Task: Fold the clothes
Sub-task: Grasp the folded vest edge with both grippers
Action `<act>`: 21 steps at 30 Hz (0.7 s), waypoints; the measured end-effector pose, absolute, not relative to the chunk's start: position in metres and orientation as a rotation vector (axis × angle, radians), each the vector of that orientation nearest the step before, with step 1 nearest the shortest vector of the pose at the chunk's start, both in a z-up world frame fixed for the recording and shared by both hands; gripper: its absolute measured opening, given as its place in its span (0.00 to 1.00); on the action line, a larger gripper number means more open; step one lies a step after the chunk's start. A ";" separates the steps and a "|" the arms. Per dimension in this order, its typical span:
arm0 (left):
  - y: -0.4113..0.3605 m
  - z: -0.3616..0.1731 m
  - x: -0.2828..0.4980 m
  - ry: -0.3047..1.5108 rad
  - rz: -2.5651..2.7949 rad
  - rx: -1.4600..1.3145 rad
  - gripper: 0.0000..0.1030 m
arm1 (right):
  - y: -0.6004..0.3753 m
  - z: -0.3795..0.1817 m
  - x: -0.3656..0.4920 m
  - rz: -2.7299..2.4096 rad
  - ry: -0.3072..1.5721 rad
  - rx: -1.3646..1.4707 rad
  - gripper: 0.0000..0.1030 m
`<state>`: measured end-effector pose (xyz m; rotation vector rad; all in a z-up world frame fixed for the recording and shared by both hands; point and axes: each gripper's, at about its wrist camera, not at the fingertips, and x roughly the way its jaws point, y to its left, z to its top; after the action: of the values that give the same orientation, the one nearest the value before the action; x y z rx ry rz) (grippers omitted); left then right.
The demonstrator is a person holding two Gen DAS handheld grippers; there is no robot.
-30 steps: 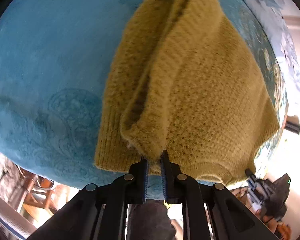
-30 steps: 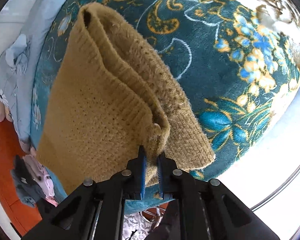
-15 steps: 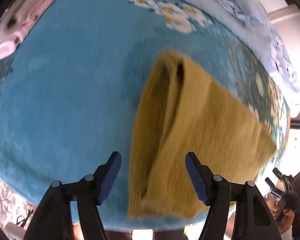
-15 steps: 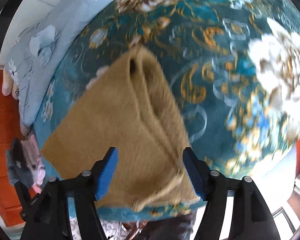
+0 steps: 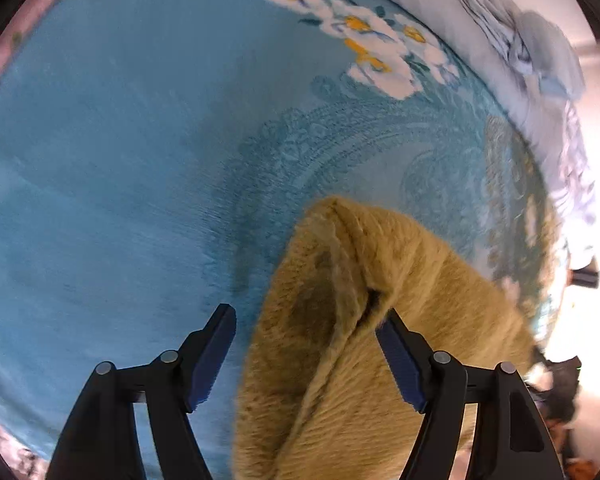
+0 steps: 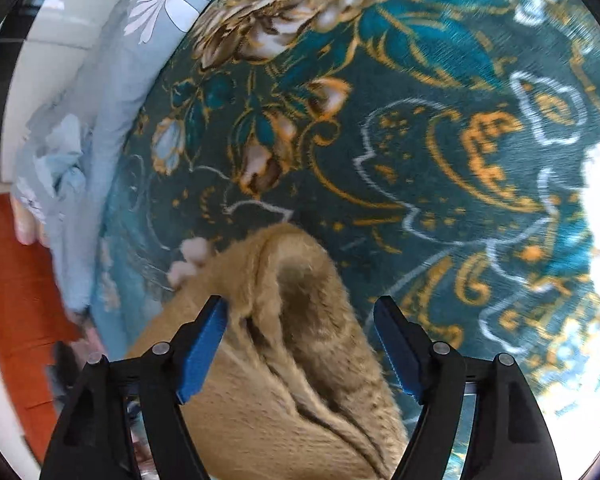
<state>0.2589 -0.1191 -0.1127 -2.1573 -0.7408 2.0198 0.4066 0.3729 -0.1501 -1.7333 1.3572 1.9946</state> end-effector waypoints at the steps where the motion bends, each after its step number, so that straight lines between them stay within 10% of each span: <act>1: -0.119 -0.114 0.258 -0.767 2.009 -2.146 0.69 | 0.374 -0.152 0.407 2.001 1.395 -1.734 0.67; 8: -0.111 -0.118 0.257 -0.748 1.998 -2.120 0.29 | 0.378 -0.165 0.408 1.993 1.571 -1.754 0.42; 14: -0.114 -0.099 0.268 -0.838 2.089 -2.062 0.23 | 0.368 -0.157 0.396 2.010 1.543 -1.808 0.20; 21: -0.102 -0.082 0.228 -0.894 2.169 -1.978 0.23 | 0.371 -0.141 0.355 2.061 1.552 -1.800 0.18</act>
<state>0.2282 -0.1025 -0.0818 -1.9777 -0.8942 2.1691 0.3553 0.3714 -0.1411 -1.8003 1.5517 2.0606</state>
